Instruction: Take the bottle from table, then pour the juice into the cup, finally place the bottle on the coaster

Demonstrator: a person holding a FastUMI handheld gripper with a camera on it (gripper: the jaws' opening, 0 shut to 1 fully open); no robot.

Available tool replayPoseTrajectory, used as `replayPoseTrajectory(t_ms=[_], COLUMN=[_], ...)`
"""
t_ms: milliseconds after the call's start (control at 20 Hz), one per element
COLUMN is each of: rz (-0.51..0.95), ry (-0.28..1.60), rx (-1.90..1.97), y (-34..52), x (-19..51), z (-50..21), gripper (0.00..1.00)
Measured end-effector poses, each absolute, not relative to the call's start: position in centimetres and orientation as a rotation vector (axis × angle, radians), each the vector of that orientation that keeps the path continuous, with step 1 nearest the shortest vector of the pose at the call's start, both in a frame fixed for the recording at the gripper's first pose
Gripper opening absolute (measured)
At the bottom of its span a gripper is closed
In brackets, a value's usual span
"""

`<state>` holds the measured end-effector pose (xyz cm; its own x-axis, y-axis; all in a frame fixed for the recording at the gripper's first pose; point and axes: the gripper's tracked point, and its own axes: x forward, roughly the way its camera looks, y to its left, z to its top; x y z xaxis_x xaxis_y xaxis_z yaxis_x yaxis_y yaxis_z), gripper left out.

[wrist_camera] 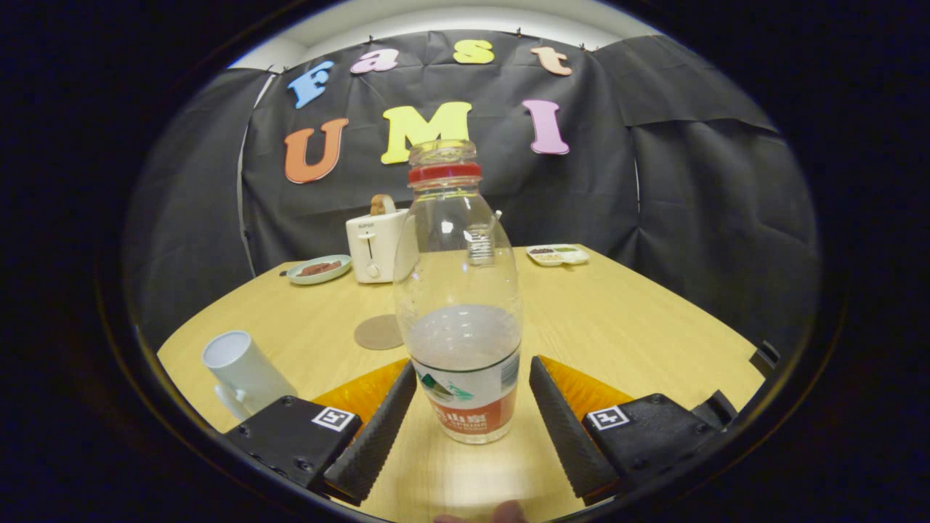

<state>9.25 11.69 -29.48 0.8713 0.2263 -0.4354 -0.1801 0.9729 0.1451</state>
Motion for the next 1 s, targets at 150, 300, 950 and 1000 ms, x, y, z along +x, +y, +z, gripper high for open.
replayPoseTrajectory(t_ms=[150, 300, 950, 1000], rz=[0.223, 0.21, 0.234, 0.245], ry=[0.459, 0.443, 0.422, 0.414], rx=[0.113, 0.122, 0.05, 0.021], y=[12.4, 12.3, 12.9, 13.3], x=[9.5, 9.6, 8.2, 7.9], z=[-29.3, -29.0, -26.0, -25.5], gripper=[0.98, 0.94, 0.76, 0.75])
